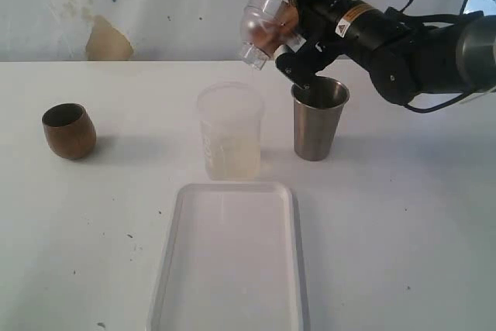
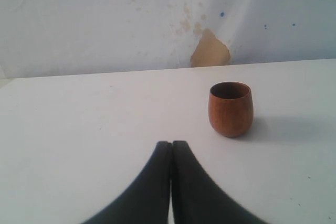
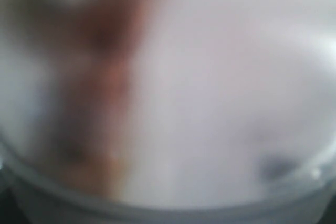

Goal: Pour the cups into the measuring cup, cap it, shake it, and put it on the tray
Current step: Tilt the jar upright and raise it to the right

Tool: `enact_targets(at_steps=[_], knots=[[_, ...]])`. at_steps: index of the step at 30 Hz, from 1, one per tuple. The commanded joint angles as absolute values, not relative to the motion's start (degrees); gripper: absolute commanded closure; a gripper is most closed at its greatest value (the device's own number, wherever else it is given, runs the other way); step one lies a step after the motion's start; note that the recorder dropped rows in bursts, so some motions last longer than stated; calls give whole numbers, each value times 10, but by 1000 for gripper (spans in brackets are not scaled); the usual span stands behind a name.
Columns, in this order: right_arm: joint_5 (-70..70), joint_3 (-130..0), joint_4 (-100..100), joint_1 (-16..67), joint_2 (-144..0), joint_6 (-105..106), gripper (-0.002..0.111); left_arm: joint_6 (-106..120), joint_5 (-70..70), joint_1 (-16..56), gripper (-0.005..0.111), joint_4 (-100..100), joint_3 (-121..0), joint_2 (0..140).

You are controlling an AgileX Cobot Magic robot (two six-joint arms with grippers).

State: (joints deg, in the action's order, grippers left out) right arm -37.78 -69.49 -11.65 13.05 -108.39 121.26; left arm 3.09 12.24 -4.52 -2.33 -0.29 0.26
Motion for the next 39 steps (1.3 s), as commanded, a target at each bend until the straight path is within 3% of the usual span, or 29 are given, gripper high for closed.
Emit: enact_targets(at_steps=[1, 39], knots=[[-408, -701, -116, 131, -1074, 1221, 108, 30, 116, -44, 106, -20, 0, 0], [-399, -701, -114, 131, -1074, 1211, 108, 30, 116, -44, 106, -20, 0, 0]])
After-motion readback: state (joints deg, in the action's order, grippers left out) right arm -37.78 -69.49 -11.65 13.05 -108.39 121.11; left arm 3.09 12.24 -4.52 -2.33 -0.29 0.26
